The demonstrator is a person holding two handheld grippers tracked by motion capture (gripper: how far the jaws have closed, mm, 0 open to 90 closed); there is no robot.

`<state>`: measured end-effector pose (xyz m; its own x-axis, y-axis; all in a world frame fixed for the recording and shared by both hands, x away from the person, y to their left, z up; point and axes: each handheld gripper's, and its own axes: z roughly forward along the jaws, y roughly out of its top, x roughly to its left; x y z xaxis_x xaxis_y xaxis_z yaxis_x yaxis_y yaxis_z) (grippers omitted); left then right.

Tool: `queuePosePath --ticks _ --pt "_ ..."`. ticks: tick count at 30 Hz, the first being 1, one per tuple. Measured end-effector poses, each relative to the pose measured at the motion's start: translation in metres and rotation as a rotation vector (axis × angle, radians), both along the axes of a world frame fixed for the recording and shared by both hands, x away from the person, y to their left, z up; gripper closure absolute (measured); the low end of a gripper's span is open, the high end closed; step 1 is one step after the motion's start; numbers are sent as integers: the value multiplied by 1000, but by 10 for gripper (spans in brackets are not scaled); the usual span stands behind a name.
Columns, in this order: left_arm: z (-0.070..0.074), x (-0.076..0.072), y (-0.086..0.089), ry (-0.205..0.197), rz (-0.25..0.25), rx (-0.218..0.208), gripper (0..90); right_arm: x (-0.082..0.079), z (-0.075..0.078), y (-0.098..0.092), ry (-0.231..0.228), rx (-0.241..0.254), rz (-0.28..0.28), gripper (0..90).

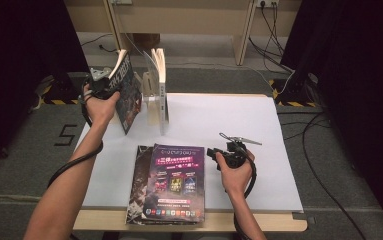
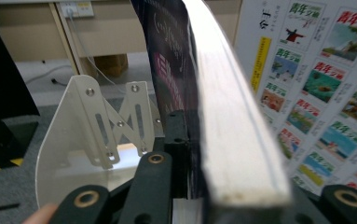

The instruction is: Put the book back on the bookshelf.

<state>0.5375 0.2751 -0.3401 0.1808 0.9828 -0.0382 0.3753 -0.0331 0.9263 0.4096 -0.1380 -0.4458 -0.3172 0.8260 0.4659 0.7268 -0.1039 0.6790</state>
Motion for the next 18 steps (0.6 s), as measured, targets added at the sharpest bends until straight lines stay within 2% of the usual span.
queuePosePath --ticks 6,8,14,18 --pt "10 -2 0 33 0 -10 741 0 0 0 -2 -3 3 667" --pt "11 -2 0 47 0 5 740 0 0 0 2 -1 0 667" --pt "13 2 1 73 4 -2 770 0 0 0 9 7 -2 666" --pt "12 5 3 86 -13 -16 805 0 0 -1 3 1 2 666"
